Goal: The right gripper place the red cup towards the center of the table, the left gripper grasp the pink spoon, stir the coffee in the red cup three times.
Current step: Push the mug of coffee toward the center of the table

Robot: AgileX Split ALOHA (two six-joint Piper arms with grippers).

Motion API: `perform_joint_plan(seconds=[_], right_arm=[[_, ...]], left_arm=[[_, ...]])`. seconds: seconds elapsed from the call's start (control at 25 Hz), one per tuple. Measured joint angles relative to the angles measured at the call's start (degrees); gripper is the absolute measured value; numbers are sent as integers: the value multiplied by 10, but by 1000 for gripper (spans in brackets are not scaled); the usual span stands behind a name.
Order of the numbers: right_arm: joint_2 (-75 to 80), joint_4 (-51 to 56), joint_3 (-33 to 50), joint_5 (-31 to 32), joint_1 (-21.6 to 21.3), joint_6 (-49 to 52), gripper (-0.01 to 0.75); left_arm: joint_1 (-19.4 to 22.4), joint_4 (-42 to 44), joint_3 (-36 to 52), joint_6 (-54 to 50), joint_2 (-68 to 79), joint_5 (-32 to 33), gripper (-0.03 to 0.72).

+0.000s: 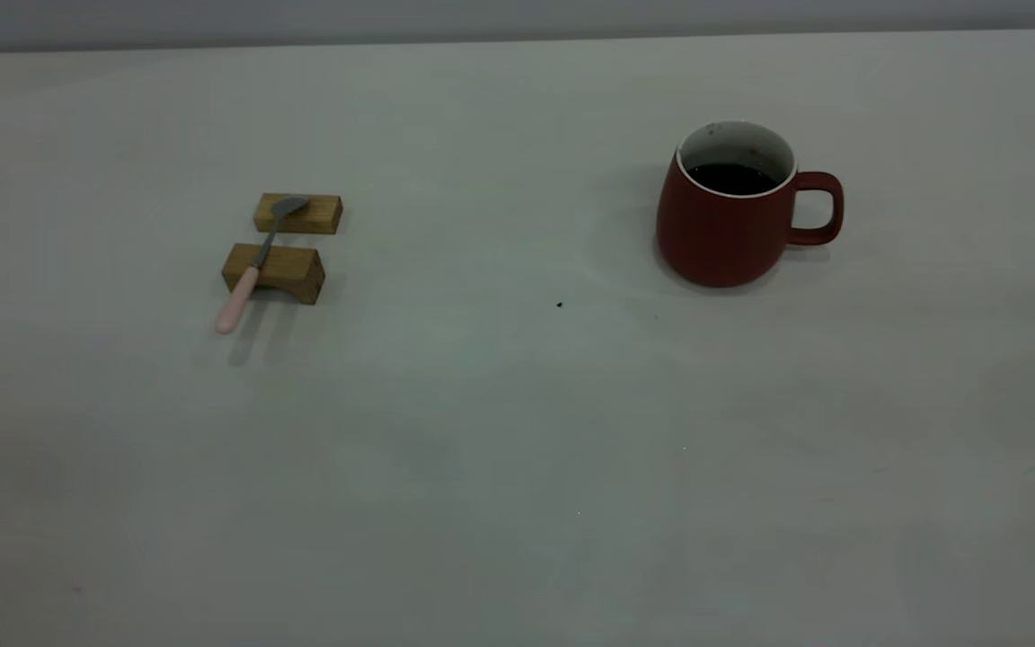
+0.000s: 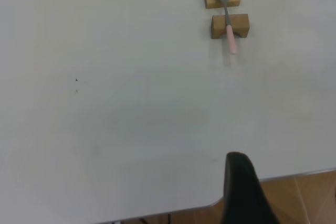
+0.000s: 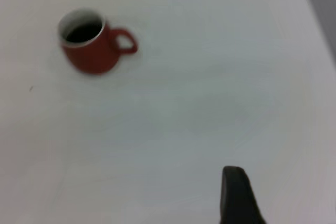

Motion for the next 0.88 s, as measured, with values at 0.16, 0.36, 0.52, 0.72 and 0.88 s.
perform_joint_plan(seconds=[0.16, 0.36, 0.52, 0.72, 0.88], right_arm=[[104, 46, -2, -19, 0, -36, 560], [276, 84, -6, -107, 0, -115, 620], [430, 114, -14, -220, 0, -207, 619], [634, 170, -69, -325, 0, -364, 608], [774, 239, -144, -363, 0, -507, 600]], left_arm=[[0, 0, 0, 0, 0, 0, 490], [0, 0, 0, 0, 0, 0, 490], [0, 0, 0, 0, 0, 0, 490], [0, 0, 0, 0, 0, 0, 490], [0, 0, 0, 0, 0, 0, 490]])
